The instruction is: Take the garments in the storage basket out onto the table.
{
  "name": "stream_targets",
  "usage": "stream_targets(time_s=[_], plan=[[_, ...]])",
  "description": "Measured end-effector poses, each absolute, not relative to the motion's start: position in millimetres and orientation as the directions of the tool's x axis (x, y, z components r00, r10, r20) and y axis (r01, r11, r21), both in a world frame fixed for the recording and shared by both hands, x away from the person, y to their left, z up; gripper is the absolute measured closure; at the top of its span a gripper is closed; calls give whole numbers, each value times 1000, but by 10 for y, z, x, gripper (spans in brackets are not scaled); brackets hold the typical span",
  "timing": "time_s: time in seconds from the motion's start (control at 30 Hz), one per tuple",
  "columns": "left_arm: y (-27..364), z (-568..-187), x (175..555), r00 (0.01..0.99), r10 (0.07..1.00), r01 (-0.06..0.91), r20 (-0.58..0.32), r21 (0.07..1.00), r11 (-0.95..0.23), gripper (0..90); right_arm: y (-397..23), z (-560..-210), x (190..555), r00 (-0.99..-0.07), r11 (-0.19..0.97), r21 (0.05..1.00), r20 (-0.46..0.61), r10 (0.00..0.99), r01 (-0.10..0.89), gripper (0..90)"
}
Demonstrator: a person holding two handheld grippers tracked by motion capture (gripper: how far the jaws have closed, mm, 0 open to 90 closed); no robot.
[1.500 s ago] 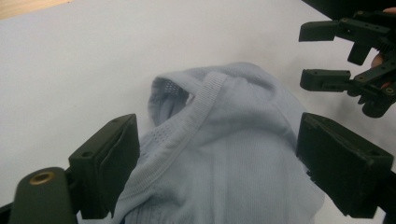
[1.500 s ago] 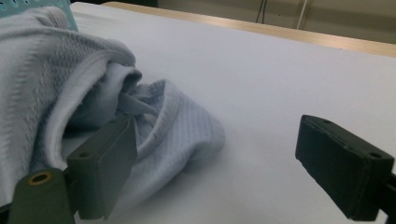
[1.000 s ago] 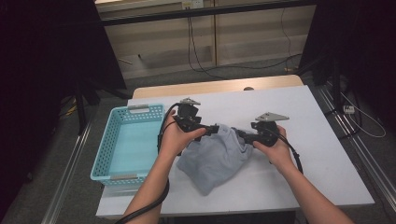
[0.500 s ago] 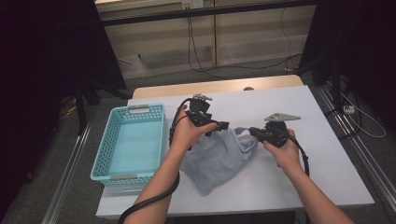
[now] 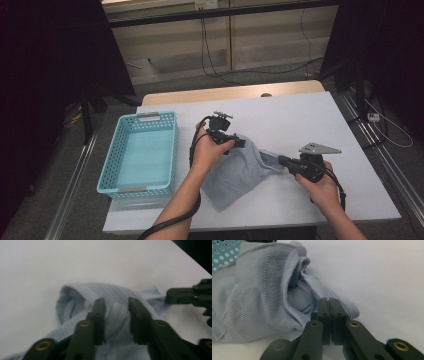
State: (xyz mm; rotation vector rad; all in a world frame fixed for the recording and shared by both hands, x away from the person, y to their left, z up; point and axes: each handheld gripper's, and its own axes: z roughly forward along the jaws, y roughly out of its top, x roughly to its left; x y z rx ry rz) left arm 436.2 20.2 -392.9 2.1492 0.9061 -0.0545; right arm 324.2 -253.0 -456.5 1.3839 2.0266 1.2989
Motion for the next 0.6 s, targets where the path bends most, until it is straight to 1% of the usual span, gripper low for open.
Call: stream_targets(time_s=[0.1,0.27,0.43,0.57,0.6], plan=[[291,-3911,4258,757,580,601,-300,670,-436,767,-2508,-4573,3263,-453,100,836,188,871,539,892],[499,-3958,4044,762,573,586,-302,698,-411,780,-2491,-4586,3278,-455,115,833,175,873,542,892],[640,-4119,3875,758,573,595,-310,687,-416,791,-2503,-4612,3280,-462,124,828,176,869,547,892],[737,-4296,3789,743,585,614,-326,680,-401,797,-2478,-4671,3262,-476,143,813,180,861,564,891],[755,-4337,3779,736,584,622,-342,681,-386,797,-2464,-4685,3255,-481,149,810,180,858,568,890]])
